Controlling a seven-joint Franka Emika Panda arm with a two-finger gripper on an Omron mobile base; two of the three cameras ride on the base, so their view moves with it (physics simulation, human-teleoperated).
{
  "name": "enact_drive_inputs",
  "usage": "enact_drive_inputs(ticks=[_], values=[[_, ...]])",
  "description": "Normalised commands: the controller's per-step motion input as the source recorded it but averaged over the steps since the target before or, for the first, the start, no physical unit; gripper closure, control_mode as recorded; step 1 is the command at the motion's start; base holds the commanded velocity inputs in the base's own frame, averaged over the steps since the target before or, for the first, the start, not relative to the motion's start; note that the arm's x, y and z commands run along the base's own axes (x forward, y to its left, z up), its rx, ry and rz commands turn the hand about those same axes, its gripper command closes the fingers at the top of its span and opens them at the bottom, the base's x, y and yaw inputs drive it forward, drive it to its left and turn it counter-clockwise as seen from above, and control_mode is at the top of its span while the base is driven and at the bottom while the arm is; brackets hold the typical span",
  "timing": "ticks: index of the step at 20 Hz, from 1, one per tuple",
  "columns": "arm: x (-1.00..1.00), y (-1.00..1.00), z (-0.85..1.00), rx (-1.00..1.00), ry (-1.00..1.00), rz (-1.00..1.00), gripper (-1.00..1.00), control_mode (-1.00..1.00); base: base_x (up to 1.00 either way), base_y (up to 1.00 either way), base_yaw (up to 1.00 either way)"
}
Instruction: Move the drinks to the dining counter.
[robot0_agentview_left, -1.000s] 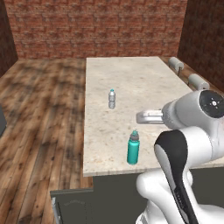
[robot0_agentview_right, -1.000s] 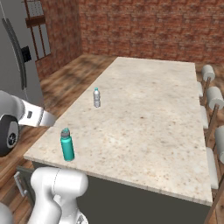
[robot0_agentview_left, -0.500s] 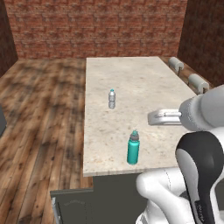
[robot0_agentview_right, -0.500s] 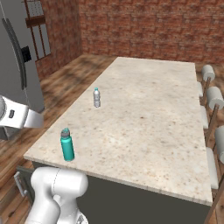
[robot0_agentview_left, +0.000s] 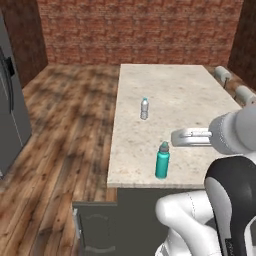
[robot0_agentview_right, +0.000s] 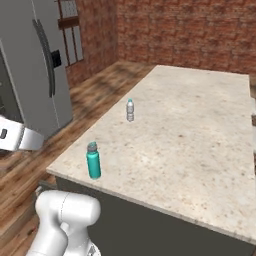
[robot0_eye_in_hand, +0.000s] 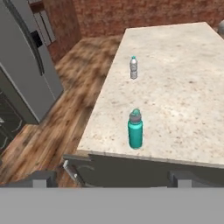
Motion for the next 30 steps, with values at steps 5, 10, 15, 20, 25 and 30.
enact_drive_inputs(ticks=[5,10,15,20,25,30], values=[[0.0,0.0,0.0,0.0,0.0,0.0,-1.0,1.0,0.02,0.5,0.81],[0.0,0.0,0.0,0.0,0.0,0.0,-1.0,1.0,0.0,0.01,1.0],[0.0,0.0,0.0,0.0,0.0,0.0,-1.0,1.0,0.01,0.0,1.0],[0.0,0.0,0.0,0.0,0.0,0.0,-1.0,1.0,0.03,0.0,1.0],[0.0,0.0,0.0,0.0,0.0,0.0,-1.0,1.0,0.84,-0.03,0.75],[0.0,0.0,0.0,0.0,0.0,0.0,-1.0,1.0,1.0,-0.26,0.49]])
